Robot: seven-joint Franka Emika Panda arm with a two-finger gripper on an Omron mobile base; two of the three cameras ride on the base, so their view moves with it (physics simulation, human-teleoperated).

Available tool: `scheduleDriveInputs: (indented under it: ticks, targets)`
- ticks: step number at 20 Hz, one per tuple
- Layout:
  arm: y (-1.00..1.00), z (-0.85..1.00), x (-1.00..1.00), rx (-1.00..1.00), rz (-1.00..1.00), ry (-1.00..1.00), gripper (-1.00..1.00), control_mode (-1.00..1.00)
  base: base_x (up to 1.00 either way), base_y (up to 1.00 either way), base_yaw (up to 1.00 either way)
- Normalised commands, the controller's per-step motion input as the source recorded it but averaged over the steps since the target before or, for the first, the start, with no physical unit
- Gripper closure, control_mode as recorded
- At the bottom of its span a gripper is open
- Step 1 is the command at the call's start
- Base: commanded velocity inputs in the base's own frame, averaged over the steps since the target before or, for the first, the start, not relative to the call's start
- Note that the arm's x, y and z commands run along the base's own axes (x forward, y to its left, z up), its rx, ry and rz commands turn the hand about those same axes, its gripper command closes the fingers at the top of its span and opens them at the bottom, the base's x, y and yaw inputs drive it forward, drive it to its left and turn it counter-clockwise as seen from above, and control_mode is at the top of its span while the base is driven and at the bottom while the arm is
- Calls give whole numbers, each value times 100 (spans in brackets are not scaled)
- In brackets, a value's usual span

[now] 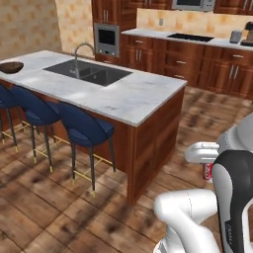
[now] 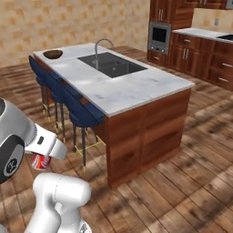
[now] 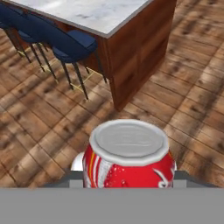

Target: Open the fridge, grab two sodas, and place both sodas inside the bowl with ice on the dining counter.

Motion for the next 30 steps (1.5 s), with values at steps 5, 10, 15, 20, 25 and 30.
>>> scheduleDriveInputs:
  ticks: [5, 10, 15, 20, 25, 30]
  targets:
    - [0, 0, 0, 0, 0, 0, 100, 100, 16, 100, -27]
    - [0, 0, 0, 0, 0, 0, 100, 100, 18, 100, -27]
    - [0, 0, 0, 0, 0, 0, 100, 100, 21, 100, -27]
    - [0, 0, 0, 0, 0, 0, 100, 100, 24, 100, -27]
    - [0, 0, 0, 0, 0, 0, 100, 100, 26, 100, -28]
    - [0, 0, 0, 0, 0, 0, 100, 100, 29, 100, -28]
